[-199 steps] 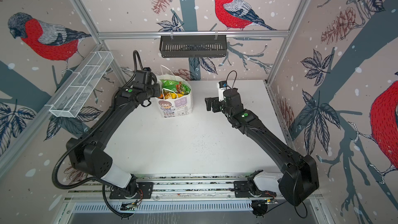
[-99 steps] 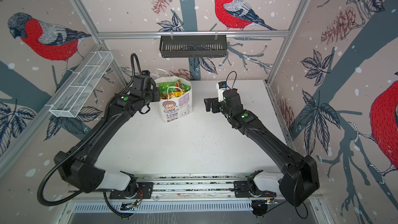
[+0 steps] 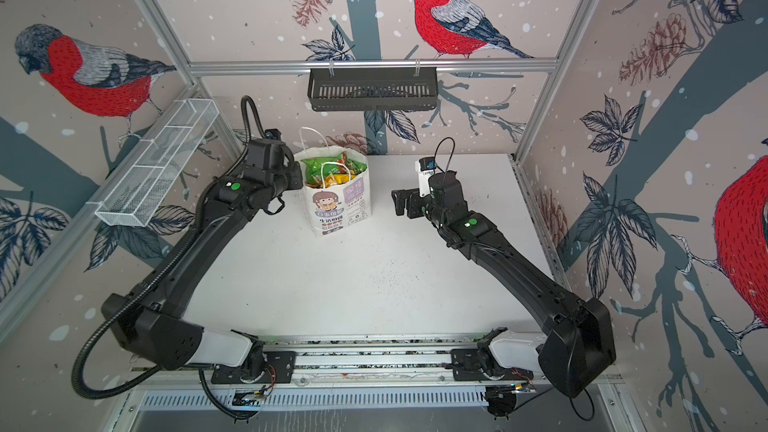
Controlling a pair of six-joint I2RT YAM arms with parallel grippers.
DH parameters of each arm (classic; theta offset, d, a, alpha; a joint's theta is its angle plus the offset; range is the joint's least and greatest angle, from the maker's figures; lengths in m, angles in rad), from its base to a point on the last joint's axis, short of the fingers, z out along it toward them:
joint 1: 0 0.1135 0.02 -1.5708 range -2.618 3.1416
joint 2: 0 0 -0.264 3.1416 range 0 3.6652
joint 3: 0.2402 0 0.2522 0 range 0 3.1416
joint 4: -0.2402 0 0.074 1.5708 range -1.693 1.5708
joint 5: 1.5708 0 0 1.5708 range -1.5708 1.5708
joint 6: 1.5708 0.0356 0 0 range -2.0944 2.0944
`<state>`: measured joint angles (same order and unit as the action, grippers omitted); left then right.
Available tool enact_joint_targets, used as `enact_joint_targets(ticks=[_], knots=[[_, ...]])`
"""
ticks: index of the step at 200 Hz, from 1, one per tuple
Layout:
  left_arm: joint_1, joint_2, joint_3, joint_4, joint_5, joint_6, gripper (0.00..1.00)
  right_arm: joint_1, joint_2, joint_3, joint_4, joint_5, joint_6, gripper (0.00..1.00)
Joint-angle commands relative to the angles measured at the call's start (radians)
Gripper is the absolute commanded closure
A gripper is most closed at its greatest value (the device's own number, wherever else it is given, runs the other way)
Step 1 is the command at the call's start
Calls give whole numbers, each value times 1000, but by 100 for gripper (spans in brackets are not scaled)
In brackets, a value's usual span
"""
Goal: Take the snacks out of the paper bag
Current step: Move the paper bag to the top-center of the table.
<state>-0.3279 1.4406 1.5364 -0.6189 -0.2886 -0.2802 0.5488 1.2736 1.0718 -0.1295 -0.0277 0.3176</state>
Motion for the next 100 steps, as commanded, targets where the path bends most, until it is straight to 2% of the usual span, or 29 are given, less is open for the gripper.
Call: enact_joint_targets(ticks=[1, 13, 42, 48, 72, 100], knots=[[43, 6, 33, 53, 105, 51, 41, 2, -14, -1, 22, -5, -4, 0], [79, 4, 31, 110, 194, 68, 33, 2, -16, -8, 27, -7, -2, 0], [158, 57, 81, 146, 355, 106, 28, 2, -16, -14, 23, -15, -3, 0], [172, 75, 97, 146, 394, 113, 24, 2, -16, -17, 23, -16, -4, 0], [190, 132, 148, 169, 482, 147, 23, 2, -46, -31, 24, -12, -9, 0], [191, 235, 261, 137, 524, 188, 23, 0, -48, -38, 21, 2, -22, 0]])
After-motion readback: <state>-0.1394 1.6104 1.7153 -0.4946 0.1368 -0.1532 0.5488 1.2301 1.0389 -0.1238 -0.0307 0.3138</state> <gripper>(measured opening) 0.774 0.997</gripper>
